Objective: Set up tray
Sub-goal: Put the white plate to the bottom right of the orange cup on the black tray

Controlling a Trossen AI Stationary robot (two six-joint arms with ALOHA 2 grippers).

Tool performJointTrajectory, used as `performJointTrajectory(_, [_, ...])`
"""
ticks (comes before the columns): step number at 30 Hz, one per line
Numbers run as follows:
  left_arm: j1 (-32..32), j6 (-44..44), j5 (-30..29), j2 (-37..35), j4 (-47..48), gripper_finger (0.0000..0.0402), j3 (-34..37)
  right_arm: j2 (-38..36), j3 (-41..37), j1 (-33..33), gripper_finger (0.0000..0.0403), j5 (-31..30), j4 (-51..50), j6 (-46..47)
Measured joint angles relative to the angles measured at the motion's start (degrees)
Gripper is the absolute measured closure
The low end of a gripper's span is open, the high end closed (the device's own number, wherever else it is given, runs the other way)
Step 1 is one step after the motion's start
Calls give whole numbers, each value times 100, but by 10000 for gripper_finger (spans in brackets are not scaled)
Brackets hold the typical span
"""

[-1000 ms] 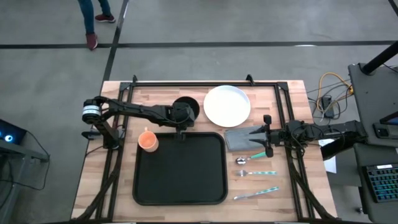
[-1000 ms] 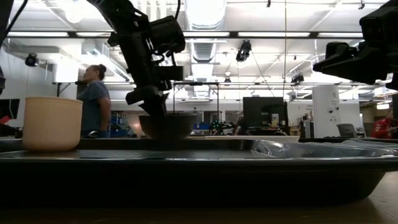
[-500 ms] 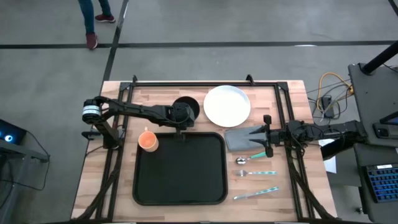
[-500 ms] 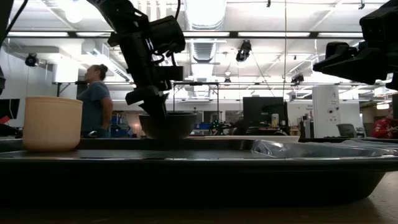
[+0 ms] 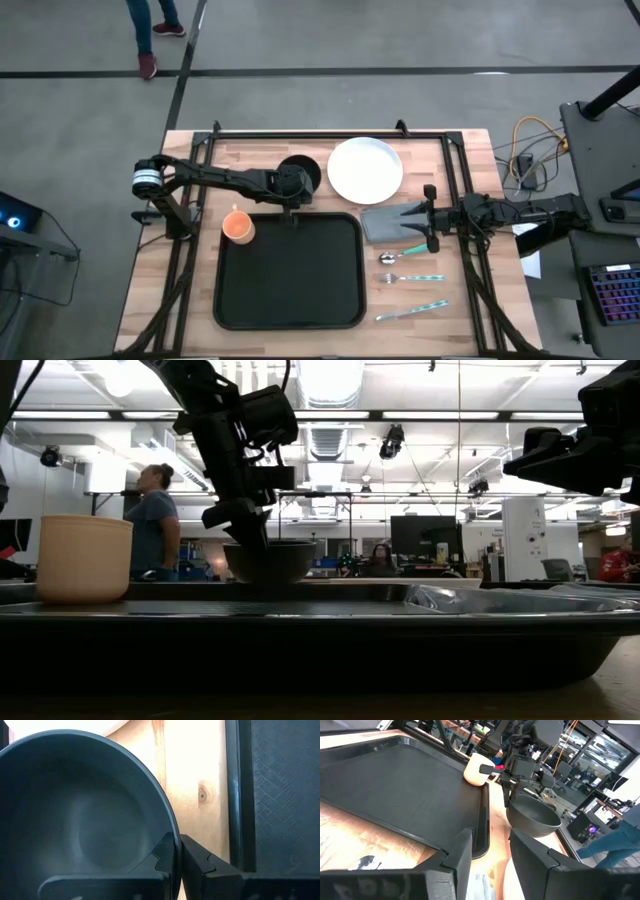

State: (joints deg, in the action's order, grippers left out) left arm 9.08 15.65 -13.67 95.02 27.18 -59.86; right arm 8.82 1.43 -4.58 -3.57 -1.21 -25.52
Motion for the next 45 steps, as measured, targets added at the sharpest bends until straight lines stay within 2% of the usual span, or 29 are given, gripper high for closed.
performJointTrajectory(4, [2,-13,-14,0,-8,381,0,0,0,2,280,0,0,0])
performJointTrajectory(12, [1,-71,-15,-1,-24,317,0,0,-2,0,280,0,0,0])
performJointTrajectory(17, [0,-71,-13,0,-35,294,-102,0,0,0,280,0,0,0])
performJointTrajectory(23, [0,91,-11,-2,15,288,-435,0,0,1,280,0,0,0])
performJointTrajectory(38, [-4,1300,-11,25,-21,288,-908,0,0,2,280,0,0,0])
performJointTrajectory(45, [-4,1668,-11,465,40,288,-1358,17,0,1,280,1,-1,0])
